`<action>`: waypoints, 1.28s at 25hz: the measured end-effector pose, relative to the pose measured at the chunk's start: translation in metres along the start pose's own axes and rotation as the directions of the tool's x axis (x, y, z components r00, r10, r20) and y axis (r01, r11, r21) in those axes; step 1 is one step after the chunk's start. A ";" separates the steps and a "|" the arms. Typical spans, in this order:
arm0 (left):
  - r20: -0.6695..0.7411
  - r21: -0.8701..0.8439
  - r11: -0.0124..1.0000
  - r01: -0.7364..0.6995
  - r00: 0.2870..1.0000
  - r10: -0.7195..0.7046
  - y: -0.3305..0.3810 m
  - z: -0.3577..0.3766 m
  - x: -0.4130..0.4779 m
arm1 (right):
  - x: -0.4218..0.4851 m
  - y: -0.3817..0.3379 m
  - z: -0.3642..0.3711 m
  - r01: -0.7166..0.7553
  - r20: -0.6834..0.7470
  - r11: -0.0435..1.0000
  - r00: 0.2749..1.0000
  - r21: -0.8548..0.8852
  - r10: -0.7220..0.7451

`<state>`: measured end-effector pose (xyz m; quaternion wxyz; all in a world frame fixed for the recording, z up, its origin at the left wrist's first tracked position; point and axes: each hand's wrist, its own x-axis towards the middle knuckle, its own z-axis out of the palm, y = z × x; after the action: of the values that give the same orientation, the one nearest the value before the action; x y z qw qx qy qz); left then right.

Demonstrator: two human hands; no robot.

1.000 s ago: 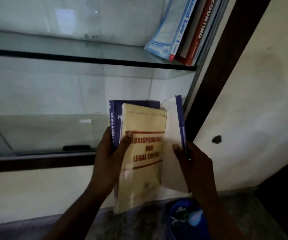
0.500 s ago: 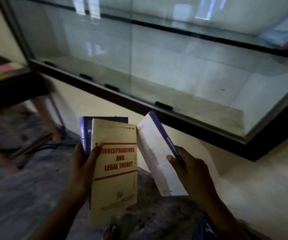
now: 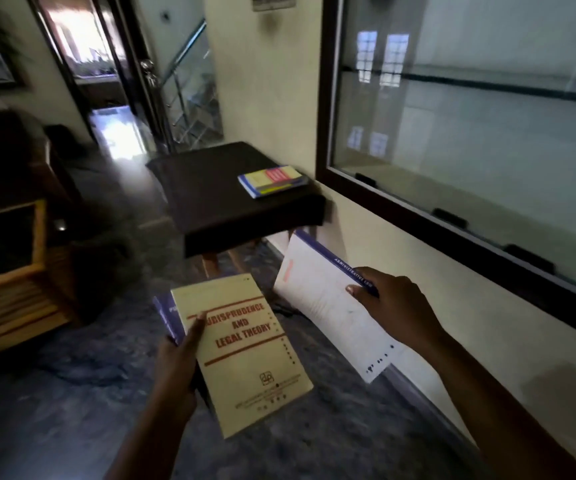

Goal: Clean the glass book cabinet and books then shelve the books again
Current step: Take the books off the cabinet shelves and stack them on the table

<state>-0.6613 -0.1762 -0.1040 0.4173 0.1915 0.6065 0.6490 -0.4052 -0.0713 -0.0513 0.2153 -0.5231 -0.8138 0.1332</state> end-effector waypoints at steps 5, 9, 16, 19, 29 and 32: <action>-0.017 0.027 0.998 0.049 0.999 -0.048 0.025 -0.044 0.121 | 0.121 -0.064 0.066 -0.054 -0.015 0.999 0.998 0.005 0.054; -0.025 -0.037 0.998 0.046 0.999 -0.047 0.047 -0.031 0.219 | 0.210 -0.070 0.105 -0.117 -0.044 0.991 0.993 -0.059 0.114; 0.063 -0.048 0.987 0.155 0.986 -0.151 0.099 0.024 0.423 | 0.398 -0.056 0.151 -0.241 -0.105 0.966 0.967 -0.089 0.232; 0.092 -0.026 0.979 0.203 0.976 -0.199 0.121 0.045 0.508 | 0.484 -0.062 0.156 -0.276 -0.209 0.946 0.948 -0.171 0.239; 0.300 0.161 0.928 0.336 0.879 -0.371 0.144 0.086 0.732 | 0.654 -0.041 0.299 -0.336 -0.135 0.844 0.942 -0.418 0.308; 0.350 0.241 0.890 0.386 0.821 -0.451 0.149 0.090 0.777 | 0.661 -0.047 0.358 -0.366 0.061 0.845 0.905 -0.391 0.420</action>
<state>-1.0889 0.4941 -0.1462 0.6474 0.2135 0.5861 0.4379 -0.8554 0.5126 -0.2036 0.0214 -0.6989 -0.7127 0.0563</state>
